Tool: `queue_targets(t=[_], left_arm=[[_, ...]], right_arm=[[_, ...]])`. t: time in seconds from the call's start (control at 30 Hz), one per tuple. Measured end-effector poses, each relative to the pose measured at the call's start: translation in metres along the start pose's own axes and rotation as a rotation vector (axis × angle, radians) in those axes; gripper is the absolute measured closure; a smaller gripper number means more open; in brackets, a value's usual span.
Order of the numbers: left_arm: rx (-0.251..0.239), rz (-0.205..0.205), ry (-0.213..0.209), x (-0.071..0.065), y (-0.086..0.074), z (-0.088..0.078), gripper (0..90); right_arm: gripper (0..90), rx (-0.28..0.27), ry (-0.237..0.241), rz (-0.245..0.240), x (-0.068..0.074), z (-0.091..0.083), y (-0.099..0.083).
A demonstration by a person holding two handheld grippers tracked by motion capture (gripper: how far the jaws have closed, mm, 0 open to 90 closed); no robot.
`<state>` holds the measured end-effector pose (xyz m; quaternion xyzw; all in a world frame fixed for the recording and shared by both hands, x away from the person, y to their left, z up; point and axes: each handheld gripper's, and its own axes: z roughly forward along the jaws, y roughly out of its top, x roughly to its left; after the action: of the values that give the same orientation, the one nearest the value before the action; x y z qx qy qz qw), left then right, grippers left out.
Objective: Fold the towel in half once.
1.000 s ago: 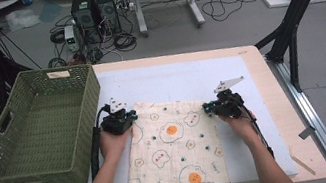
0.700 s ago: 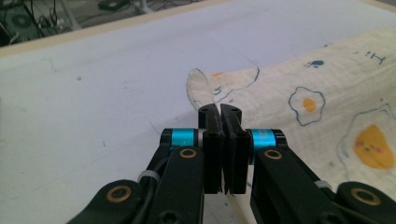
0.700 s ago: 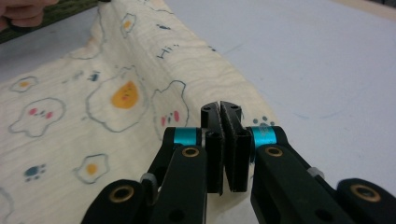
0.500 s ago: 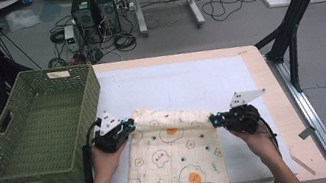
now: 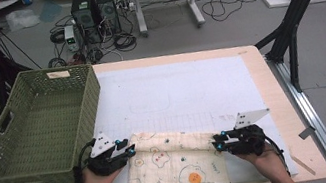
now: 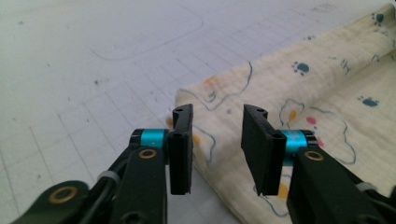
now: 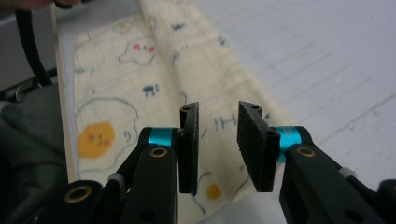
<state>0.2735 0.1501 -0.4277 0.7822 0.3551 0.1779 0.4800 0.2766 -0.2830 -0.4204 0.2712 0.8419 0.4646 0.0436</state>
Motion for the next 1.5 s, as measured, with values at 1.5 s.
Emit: queue_targets(t=[1.5], left_arm=[[-0.014,0.007,-0.089,0.005,0.004,-0.003,86.6]], right_arm=[[86.9,0.023,-0.001,-0.066,0.002,-0.002,0.011]])
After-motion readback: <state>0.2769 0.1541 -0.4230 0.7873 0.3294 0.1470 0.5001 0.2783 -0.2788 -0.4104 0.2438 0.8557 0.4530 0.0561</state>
